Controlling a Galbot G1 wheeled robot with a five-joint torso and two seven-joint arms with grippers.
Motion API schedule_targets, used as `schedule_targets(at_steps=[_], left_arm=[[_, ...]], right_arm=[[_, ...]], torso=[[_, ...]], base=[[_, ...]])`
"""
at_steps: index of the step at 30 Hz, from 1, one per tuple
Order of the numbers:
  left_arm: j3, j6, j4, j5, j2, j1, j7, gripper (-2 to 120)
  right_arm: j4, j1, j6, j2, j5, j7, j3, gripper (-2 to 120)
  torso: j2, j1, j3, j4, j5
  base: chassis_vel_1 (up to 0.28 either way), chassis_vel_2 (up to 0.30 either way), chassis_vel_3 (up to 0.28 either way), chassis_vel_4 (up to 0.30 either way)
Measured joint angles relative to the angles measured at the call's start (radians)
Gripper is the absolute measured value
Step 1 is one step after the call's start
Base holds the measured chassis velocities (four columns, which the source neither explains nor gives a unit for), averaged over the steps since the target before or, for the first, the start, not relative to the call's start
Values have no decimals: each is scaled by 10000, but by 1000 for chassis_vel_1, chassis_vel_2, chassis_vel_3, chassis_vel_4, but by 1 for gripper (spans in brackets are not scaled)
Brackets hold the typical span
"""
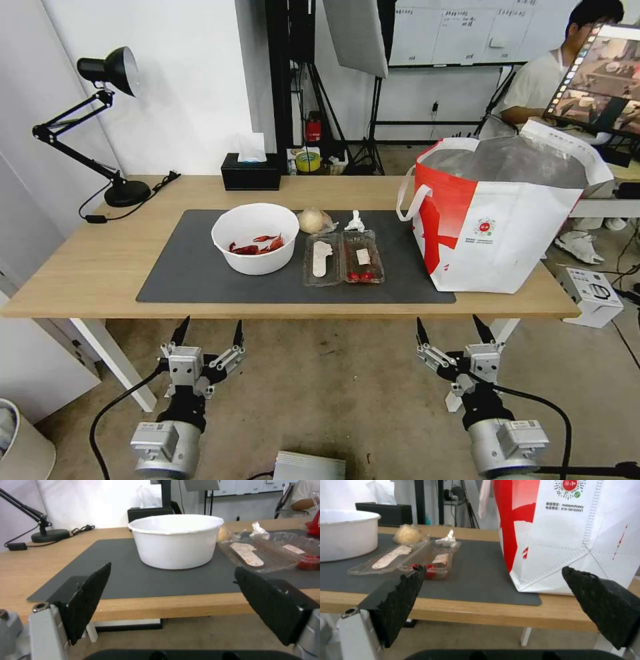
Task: Pick up the trash from the table and place it into the takeout bag.
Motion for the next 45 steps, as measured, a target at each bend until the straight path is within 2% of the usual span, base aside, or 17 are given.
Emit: schedule_targets(at_steps=[22,24,25,27,29,30,33,35,38,45], left_arm=[[24,1,5,-34,8,-24,-50,100],[159,103,46,-215,70,-140,-328,100],[159,103,46,-215,70,-140,-328,100],[624,473,180,-772,270,-533,-1162,100],[683,522,197,-846,296,-584,-1259,100],[1016,775,295,-1224,431,-860,-1822,100],[1111,777,325,-1340,474,-979,-1998,100],[1596,781,522,-1927,698,-1361,-2765,100],[1741,677,592,-2113,763,-1461,-2982,100],[1754,568,614,-2143,779,-1416,-3001,100]], right_arm=[[-42,52,-11,-118,0,59,-3,100],[-290,378,-105,-715,1,440,-3,100],[-290,378,-105,-715,1,440,-3,100],[-706,943,-284,-1751,1,1094,15,100],[-738,990,-296,-1831,0,1144,20,100],[-854,1121,-234,-2068,0,1277,20,100],[-909,1176,-7,-2110,1,1279,40,100],[-940,1193,90,-2094,-4,1278,40,100],[-955,1196,114,-2063,-27,1279,40,100],[-980,1197,125,-2024,-73,1289,40,100]], torso=[[0,0,0,-2,0],[1,-1,0,0,1],[1,-1,0,0,1],[0,1,0,3,2],[0,1,1,5,1],[-1,3,2,0,3],[0,3,2,1,4],[0,1,1,-1,-2],[-1,3,2,-2,1],[0,1,0,0,0]], base=[[0,0,0,0],[0,0,0,0],[0,0,0,0],[0,0,0,0],[0,0,0,0],[0,0,0,0],[0,0,0,0],[0,0,0,0],[0,0,0,0],[0,0,0,0]])
